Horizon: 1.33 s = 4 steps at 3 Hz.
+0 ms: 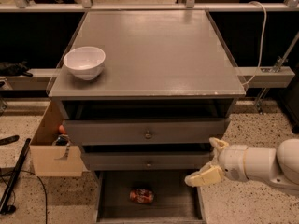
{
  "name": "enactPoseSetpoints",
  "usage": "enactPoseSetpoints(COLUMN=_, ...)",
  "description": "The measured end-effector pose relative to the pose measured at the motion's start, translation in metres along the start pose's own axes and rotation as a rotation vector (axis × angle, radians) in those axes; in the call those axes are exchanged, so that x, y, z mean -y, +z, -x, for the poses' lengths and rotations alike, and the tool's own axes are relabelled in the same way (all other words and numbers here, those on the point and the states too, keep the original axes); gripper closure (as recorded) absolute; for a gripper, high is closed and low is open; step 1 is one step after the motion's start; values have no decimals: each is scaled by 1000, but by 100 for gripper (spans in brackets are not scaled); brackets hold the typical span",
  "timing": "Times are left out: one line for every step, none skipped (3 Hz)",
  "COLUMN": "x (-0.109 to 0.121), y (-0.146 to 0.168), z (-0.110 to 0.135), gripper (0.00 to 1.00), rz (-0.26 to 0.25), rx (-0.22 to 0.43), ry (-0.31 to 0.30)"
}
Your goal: Pick coke can from bottom drawer and place on counter
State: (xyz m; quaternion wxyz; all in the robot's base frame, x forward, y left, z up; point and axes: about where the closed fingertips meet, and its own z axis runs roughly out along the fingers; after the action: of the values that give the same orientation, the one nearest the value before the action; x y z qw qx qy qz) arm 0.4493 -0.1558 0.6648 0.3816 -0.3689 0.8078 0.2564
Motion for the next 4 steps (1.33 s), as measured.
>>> enactPoseSetpoints(x=-4, y=15, z=-5, gripper=0, rz=12, rx=18, ry=-4)
enactPoseSetpoints(x=-7, y=54, z=-45, gripper=0, rz=-5, rx=62, ry=-12)
enactPoseSetpoints(x=7, y=78, z=-76, gripper=0, rz=-46, rx=89, ry=-32)
enactPoseSetpoints(x=22, y=92, z=-92, gripper=0, rz=-77, rx=80, ry=-61)
